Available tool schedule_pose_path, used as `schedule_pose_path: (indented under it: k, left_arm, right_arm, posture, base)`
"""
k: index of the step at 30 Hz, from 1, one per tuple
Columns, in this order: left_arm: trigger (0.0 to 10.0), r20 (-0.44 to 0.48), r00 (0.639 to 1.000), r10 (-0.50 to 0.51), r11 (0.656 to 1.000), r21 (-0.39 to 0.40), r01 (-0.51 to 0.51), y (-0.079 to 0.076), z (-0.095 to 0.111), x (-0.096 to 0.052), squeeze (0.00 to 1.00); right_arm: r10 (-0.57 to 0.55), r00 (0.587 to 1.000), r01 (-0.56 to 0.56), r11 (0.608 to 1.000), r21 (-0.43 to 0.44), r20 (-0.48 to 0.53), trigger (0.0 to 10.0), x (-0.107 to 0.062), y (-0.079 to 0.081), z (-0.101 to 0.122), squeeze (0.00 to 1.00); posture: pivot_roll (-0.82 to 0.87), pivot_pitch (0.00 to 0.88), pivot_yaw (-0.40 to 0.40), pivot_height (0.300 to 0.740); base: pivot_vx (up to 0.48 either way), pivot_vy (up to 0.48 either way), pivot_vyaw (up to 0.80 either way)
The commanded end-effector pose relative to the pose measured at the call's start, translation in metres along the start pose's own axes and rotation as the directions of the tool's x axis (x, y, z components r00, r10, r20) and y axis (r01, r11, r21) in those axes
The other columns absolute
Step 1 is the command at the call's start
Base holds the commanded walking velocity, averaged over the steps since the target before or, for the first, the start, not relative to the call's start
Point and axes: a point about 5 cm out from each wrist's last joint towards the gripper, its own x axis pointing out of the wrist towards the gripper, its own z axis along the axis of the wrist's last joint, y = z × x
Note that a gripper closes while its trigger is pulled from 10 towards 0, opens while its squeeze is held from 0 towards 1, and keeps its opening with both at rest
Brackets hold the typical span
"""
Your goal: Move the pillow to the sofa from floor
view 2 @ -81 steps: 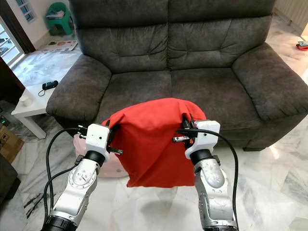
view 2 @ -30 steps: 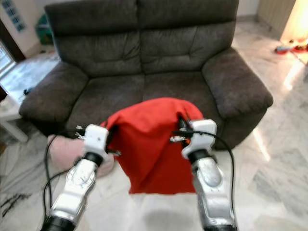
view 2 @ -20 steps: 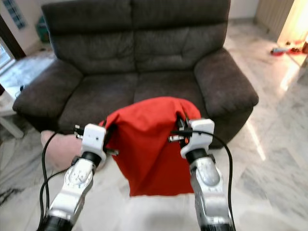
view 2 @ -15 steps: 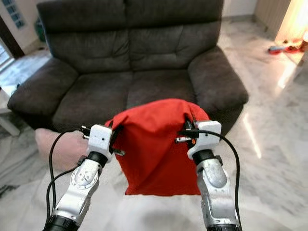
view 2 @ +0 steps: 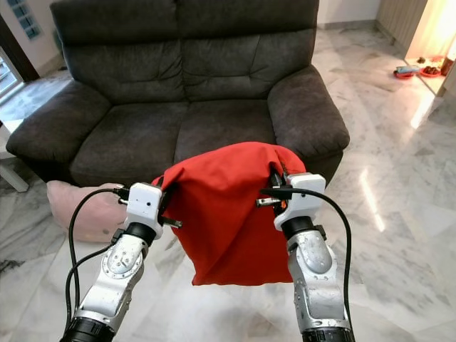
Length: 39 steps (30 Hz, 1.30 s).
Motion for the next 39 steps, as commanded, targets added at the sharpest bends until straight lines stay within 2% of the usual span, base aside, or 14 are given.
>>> schedule_pose_path:
  k: [1, 3, 27, 39]
  left_arm:
    - [10.0, 0.063, 0.998, 0.021, 1.000, 0.000, -0.021, 0.0076, 0.0125, 0.0040, 0.00]
    - [10.0, 0.062, 0.998, 0.020, 1.000, 0.000, -0.020, 0.0076, 0.0123, 0.0039, 0.00]
    - [10.0, 0.068, 0.997, 0.043, 0.999, -0.018, -0.042, 0.0087, 0.0124, 0.0027, 0.00]
    - [10.0, 0.072, 0.995, 0.069, 0.998, -0.011, -0.069, 0.0131, 0.0131, 0.0033, 0.00]
  right_arm:
    - [0.032, 0.994, -0.032, 0.999, -0.002, 0.100, 10.0, 0.0067, 0.0083, 0.0192, 0.00]
    - [0.028, 0.995, -0.028, 1.000, -0.001, 0.097, 10.0, 0.0065, 0.0074, 0.0188, 0.00]
    - [0.050, 0.995, -0.049, 0.999, -0.015, 0.092, 10.0, 0.0081, 0.0069, 0.0193, 0.00]
    - [0.050, 0.993, -0.048, 0.999, -0.014, 0.103, 10.0, 0.0099, 0.0070, 0.0212, 0.00]
  posture:
    - [-0.09, 0.044, 0.082, 0.740]
    - [-0.09, 0.042, 0.081, 0.740]
    - [-0.09, 0.027, 0.073, 0.740]
    - [-0.09, 0.034, 0.072, 0.740]
  base:
    - [0.000, 0.000, 0.00]
    - [0.000, 0.000, 0.00]
    - [0.000, 0.000, -0.80]
    - [0.207, 0.000, -0.04]
